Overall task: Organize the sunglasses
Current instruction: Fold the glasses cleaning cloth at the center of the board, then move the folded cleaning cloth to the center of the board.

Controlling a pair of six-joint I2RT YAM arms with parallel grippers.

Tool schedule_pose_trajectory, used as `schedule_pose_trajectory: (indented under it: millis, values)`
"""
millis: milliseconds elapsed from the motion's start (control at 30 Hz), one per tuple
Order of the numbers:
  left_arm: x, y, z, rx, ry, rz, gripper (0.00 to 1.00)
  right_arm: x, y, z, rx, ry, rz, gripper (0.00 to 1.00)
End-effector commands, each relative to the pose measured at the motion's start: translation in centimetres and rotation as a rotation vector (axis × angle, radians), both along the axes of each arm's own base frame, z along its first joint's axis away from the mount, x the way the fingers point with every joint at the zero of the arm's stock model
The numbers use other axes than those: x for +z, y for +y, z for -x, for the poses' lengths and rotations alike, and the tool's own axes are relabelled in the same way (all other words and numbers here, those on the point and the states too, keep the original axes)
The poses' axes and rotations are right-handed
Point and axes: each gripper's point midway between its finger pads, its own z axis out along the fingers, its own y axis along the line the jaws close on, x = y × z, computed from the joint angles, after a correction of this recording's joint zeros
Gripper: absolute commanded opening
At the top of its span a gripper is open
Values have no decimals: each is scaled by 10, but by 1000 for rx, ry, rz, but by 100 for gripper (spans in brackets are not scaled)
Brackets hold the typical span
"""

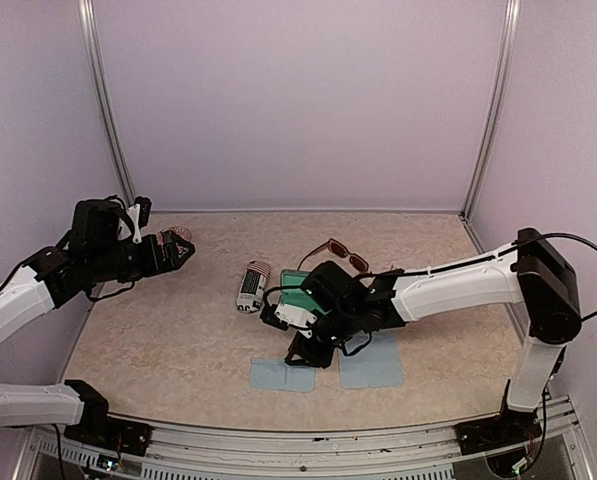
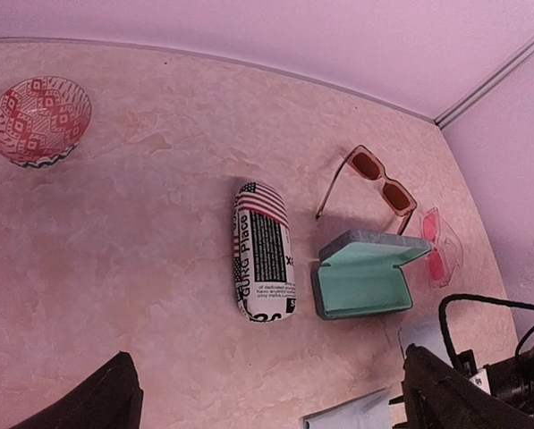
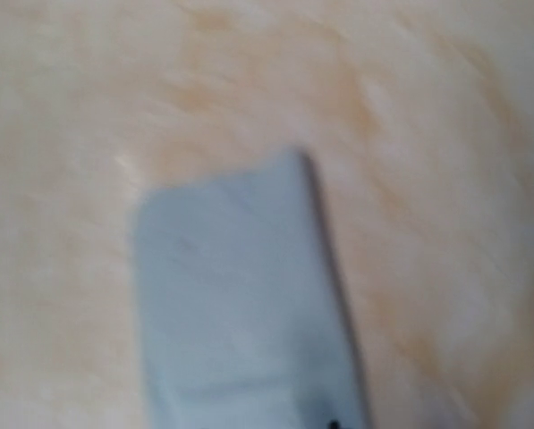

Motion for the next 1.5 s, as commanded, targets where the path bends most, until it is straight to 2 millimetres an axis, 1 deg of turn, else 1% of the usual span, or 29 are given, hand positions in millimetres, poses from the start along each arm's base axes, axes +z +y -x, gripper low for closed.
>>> schedule_pose_trajectory:
  millis: [0,133,233,533,767,900,1167,1267,1400,1467]
  values:
    - [-4,-12,2,-36,3,2,99,-15,-29,-13,-111,31,66,29]
    - [-9,-19,4,-48,15,4,99,-28,-41,-14,-149,73,92,30]
    - [-13,-26,5,-60,25,15,99,-35,-45,-14,-165,100,99,30]
    - [-26,-47,14,-102,62,25,99,-48,-43,-8,-156,157,105,30]
    - [-31,-53,16,-112,72,33,99,-54,-43,-8,-154,164,117,30]
    - [-34,-57,16,-121,77,38,99,-57,-45,-7,-152,166,129,26]
    - [-49,-68,21,-142,108,37,98,-60,-43,-7,-151,163,138,16]
    - [-55,-76,25,-158,123,43,98,-62,-41,-7,-149,160,144,10]
    - [-69,-89,32,-188,157,35,98,-63,-43,-7,-152,155,152,0]
    - [-75,-97,36,-207,174,30,97,-62,-43,-8,-157,148,150,0]
